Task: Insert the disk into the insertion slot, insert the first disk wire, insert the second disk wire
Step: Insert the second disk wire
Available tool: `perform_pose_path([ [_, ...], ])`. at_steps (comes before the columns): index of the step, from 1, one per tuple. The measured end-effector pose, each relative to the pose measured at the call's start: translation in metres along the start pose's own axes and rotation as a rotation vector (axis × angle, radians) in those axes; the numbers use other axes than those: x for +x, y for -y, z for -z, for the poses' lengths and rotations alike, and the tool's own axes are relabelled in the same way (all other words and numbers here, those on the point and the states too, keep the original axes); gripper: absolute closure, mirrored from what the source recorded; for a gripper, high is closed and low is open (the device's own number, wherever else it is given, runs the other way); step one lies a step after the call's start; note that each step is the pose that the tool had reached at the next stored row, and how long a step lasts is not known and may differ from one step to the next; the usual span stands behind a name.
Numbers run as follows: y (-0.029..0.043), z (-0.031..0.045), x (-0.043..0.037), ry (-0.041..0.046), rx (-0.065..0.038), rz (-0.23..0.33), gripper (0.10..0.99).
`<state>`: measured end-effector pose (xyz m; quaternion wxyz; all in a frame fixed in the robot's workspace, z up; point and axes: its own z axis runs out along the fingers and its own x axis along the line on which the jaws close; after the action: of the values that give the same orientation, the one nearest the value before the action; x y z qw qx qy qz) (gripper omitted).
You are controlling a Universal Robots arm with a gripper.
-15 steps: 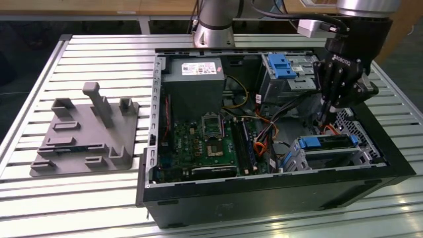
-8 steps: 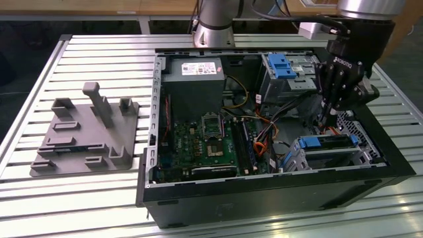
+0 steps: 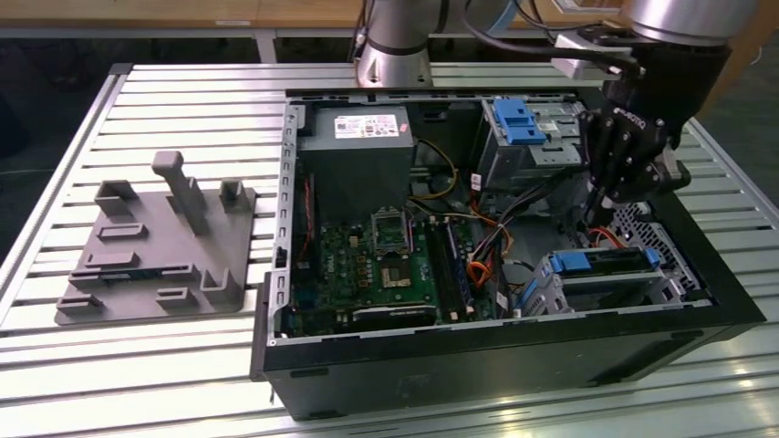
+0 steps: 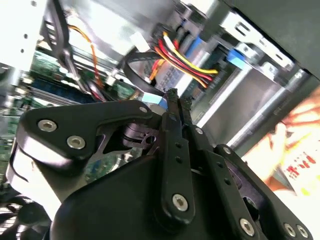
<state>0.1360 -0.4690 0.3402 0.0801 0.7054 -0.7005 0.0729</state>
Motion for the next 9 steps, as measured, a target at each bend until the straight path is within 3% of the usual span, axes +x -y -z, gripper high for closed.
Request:
perform_pose_path([
  [6, -0.0001, -0.0007, 0.0048, 0.0996, 0.001, 0.001, 0.945],
  [9, 0.0000, -0.0010, 0.0098, 0.1147, 0.001, 0.001, 0.945],
])
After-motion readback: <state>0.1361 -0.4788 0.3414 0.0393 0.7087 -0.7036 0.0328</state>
